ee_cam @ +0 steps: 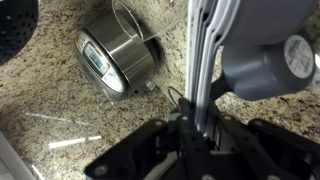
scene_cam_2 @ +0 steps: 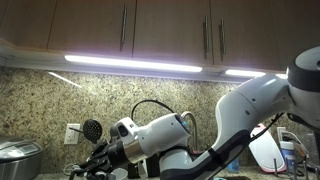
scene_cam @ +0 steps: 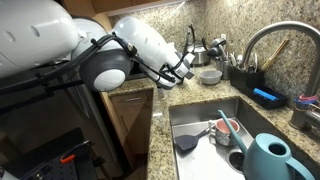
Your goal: Pick up the grey object above the sink and place it on the counter-top
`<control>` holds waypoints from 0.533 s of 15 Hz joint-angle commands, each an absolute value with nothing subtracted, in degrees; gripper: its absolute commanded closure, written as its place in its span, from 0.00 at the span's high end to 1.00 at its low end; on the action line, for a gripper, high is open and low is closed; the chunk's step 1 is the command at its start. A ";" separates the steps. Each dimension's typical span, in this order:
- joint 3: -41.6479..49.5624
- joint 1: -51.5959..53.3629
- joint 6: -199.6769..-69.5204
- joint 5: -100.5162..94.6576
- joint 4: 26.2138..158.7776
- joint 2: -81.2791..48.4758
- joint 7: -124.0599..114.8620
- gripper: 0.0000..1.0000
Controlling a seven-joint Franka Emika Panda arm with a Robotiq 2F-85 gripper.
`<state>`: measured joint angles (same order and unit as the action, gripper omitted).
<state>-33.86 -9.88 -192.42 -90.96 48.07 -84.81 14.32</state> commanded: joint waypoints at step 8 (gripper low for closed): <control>-31.29 -9.23 -193.28 -90.37 45.39 -84.87 15.01 0.05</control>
<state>-32.68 -9.98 -192.46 -90.89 47.67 -84.87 14.32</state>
